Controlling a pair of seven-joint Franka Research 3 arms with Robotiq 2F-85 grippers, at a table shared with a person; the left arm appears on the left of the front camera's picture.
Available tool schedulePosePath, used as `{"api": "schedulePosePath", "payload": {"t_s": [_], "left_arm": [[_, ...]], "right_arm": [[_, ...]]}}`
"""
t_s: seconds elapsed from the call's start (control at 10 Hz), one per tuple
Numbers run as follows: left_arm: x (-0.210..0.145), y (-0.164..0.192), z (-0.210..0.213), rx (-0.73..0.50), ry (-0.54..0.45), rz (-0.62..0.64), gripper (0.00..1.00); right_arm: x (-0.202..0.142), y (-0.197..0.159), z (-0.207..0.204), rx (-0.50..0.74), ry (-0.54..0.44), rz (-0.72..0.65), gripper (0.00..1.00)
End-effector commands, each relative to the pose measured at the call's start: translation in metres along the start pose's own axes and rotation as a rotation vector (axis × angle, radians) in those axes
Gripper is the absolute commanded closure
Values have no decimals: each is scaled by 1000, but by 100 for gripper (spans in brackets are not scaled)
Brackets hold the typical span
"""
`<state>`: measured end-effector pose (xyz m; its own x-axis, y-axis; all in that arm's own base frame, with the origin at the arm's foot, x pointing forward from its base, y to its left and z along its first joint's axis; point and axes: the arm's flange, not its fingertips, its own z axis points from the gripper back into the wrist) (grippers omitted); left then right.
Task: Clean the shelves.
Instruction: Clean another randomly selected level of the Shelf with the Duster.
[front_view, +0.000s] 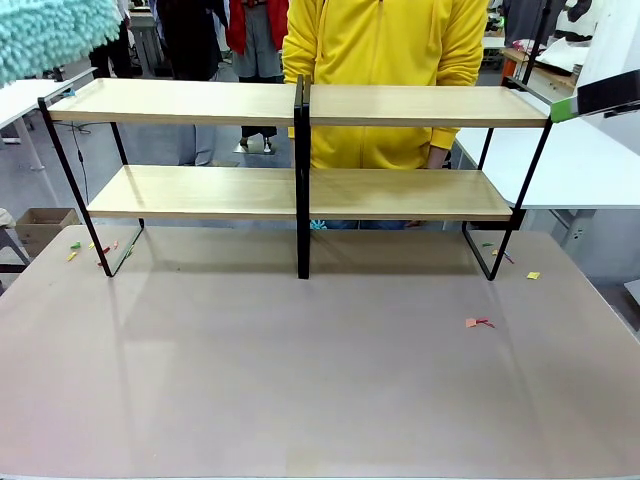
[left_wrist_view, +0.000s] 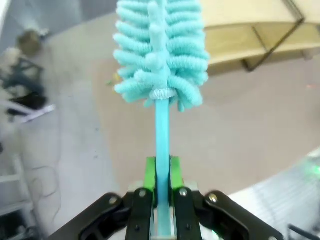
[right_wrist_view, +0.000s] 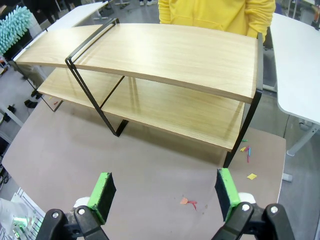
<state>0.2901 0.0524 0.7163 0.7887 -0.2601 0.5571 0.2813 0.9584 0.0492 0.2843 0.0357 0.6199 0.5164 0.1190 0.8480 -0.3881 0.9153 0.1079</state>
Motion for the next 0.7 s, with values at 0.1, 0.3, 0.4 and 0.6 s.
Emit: {"api": "schedulePosePath", "payload": {"t_s": [0.1,0.3,0.4,0.6], "left_arm": [[-13,-30,-17,113,54,-69,87],[-9,-48,-27,179,44,-63,87],[-3,-60,-31,213,42,-36,87],[23,-83,-42,289,29,83,87]], "right_arm": [[0,-1,0,4,-1,-2,0],[0,-1,0,4,-1,-2,0],[0,-1,0,4,-1,-2,0],[0,-1,0,4,-1,-2,0]]}}
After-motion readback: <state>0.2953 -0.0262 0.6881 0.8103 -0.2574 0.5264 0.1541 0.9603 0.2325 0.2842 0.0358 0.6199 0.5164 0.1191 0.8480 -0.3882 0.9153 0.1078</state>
